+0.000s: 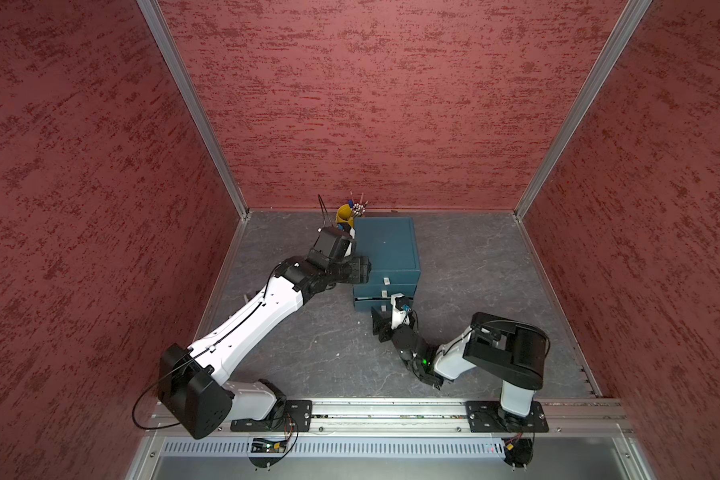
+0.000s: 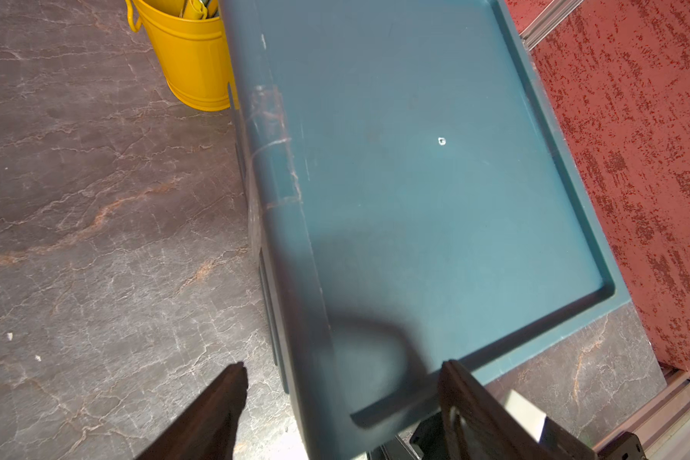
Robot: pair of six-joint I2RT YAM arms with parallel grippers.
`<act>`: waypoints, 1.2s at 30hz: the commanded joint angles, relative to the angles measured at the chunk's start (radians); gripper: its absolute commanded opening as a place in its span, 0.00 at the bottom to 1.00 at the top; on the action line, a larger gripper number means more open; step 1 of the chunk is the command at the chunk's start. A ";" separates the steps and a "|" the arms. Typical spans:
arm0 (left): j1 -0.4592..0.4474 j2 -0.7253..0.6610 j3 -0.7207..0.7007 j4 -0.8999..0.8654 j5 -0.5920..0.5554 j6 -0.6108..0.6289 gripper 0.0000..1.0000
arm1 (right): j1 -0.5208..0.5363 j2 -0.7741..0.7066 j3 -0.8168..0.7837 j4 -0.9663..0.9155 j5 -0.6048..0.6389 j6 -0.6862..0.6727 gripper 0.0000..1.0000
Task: Place the plugs into the drawer by color
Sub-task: Close the drawer in the storage box, then reset both arms
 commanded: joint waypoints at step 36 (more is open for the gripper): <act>0.388 -0.322 -0.544 1.100 -0.595 0.419 1.00 | -0.681 -1.145 0.013 -1.126 0.075 -0.244 0.98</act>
